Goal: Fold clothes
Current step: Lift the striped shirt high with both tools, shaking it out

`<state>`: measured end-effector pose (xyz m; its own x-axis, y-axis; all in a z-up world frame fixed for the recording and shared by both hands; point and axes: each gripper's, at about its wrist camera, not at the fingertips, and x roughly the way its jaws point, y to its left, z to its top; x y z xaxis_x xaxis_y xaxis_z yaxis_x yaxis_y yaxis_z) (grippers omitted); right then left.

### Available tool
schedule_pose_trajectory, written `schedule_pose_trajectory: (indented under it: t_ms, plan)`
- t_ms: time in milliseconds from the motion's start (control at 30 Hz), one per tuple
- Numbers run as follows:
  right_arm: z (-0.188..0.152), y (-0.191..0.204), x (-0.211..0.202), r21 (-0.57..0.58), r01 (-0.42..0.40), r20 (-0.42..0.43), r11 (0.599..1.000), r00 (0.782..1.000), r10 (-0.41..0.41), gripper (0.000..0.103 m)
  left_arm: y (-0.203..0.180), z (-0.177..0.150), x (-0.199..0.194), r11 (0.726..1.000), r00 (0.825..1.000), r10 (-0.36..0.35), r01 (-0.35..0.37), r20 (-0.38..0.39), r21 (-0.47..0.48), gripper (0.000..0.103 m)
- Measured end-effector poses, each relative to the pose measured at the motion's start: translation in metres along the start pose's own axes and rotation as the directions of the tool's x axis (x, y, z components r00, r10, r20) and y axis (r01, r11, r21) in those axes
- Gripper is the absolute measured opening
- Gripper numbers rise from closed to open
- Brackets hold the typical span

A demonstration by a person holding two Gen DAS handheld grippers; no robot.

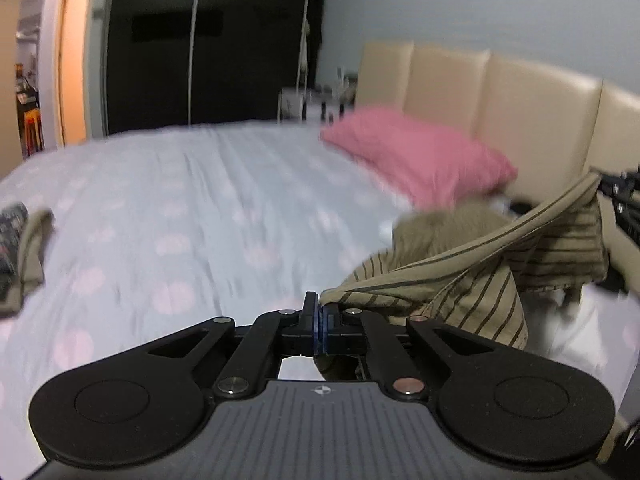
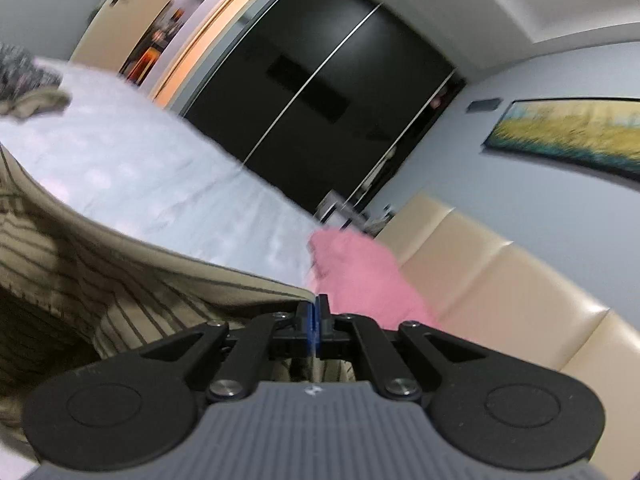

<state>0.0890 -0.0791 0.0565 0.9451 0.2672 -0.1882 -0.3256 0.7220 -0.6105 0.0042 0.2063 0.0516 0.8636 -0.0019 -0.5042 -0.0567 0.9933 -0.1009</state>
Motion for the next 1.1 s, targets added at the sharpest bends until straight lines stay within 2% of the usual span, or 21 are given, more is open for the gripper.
schedule_pose_trajectory:
  t_ms: [100,167,233,333,400,500,633,767,867,933,967,1033,1100]
  plan:
    - [0.028,-0.020,-0.019,0.014,0.029,0.069,0.999,0.997,-0.030,0.001,0.000,0.027,-0.034,1.000,0.995,0.002,-0.002,0.104,-0.001,0.000]
    - [0.046,-0.030,-0.030,0.024,0.044,0.115,0.999,0.992,-0.046,0.001,-0.002,0.044,-0.058,1.000,0.985,0.003,-0.004,0.172,0.004,0.000]
    - [0.065,-0.042,-0.048,0.049,0.051,0.169,0.997,0.984,-0.058,0.001,-0.004,0.059,-0.089,1.000,0.967,0.009,-0.013,0.255,0.015,0.000]
    - [0.091,-0.059,-0.077,0.097,0.050,0.245,0.994,0.967,-0.072,0.001,-0.009,0.076,-0.137,0.999,0.926,0.024,-0.038,0.376,0.029,0.000]
    - [0.106,-0.069,-0.096,0.130,0.036,0.293,0.991,0.953,-0.073,0.001,-0.012,0.085,-0.170,0.998,0.891,0.033,-0.052,0.453,0.031,0.000]
    - [0.127,-0.081,-0.125,0.176,0.007,0.363,0.984,0.929,-0.071,0.001,-0.019,0.095,-0.220,0.995,0.822,0.054,-0.090,0.567,0.036,0.000]
    - [0.155,-0.097,-0.168,0.222,-0.034,0.478,0.974,0.875,-0.078,0.001,-0.030,0.109,-0.280,0.992,0.718,0.072,-0.125,0.693,0.027,0.000]
    - [0.184,-0.112,-0.204,0.269,-0.109,0.570,0.957,0.819,-0.067,0.002,-0.041,0.124,-0.325,0.988,0.621,0.074,-0.151,0.780,0.027,0.000]
    - [0.201,-0.119,-0.223,0.296,-0.144,0.621,0.944,0.780,-0.076,0.002,-0.047,0.137,-0.350,0.986,0.569,0.056,-0.160,0.820,0.044,0.000]
    - [0.210,-0.122,-0.232,0.307,-0.162,0.641,0.938,0.764,-0.078,0.002,-0.050,0.142,-0.358,0.982,0.556,0.060,-0.181,0.829,0.050,0.000]
    - [0.214,-0.122,-0.235,0.311,-0.170,0.648,0.935,0.758,-0.078,0.002,-0.051,0.146,-0.359,0.979,0.557,0.070,-0.196,0.828,0.049,0.000]
    - [0.221,-0.121,-0.237,0.313,-0.185,0.656,0.931,0.751,-0.071,0.002,-0.053,0.147,-0.357,0.977,0.571,0.084,-0.209,0.817,0.046,0.000]
    - [0.225,-0.115,-0.232,0.310,-0.195,0.653,0.931,0.755,-0.059,0.002,-0.046,0.148,-0.351,0.975,0.586,0.106,-0.221,0.803,0.032,0.000]
